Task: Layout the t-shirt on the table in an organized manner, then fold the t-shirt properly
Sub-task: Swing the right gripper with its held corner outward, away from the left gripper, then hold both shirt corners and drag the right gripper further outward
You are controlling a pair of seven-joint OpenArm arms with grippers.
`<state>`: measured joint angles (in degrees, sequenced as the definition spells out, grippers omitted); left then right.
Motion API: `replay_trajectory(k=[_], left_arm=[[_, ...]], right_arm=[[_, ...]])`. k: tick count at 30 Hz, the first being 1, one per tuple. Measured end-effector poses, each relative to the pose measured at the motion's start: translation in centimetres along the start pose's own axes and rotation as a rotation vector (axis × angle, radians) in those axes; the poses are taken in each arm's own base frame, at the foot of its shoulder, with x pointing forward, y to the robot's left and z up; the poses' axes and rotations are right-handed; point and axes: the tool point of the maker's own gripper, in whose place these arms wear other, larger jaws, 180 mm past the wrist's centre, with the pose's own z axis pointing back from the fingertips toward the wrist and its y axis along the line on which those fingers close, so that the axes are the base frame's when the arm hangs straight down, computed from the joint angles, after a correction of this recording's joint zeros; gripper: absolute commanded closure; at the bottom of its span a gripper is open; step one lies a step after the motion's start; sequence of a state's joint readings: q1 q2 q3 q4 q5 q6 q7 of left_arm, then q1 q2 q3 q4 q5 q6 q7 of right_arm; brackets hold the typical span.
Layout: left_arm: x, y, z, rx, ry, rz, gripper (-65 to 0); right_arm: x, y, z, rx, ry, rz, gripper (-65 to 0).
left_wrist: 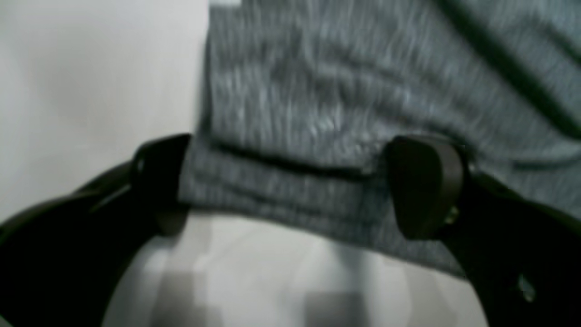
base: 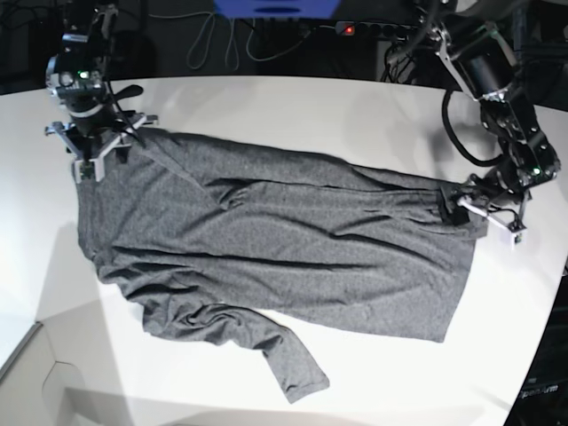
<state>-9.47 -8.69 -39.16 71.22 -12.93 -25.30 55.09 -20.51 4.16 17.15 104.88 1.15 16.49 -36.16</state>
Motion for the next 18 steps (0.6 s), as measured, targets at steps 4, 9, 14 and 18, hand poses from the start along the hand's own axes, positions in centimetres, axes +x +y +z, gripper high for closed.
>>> replay_trajectory(k=[4,9,14,18], left_arm=[[0.5,0.1,-0.4,-0.006,-0.041,0.013,-65.0],[0.5,0.0,-0.4,-0.008,-0.048,0.015,-65.0],[0.8,-0.6,-0.4,-0.059,-0.072,0.06,-65.0],[0.8,-0.9,-0.3,-0.08,-0.076,0.078,-65.0]], right_arm=[[-0.5,-0.4,0.5,0.014,0.011,0.064,-25.1],[-1.1,2.6,1.4,0.158,0.018,0.178,-25.1],[-1.5,2.6,1.0,0.161,0.031,0.173,-25.1],[-1.7,2.5,0.2,0.162,0.039,0.163,-25.1]])
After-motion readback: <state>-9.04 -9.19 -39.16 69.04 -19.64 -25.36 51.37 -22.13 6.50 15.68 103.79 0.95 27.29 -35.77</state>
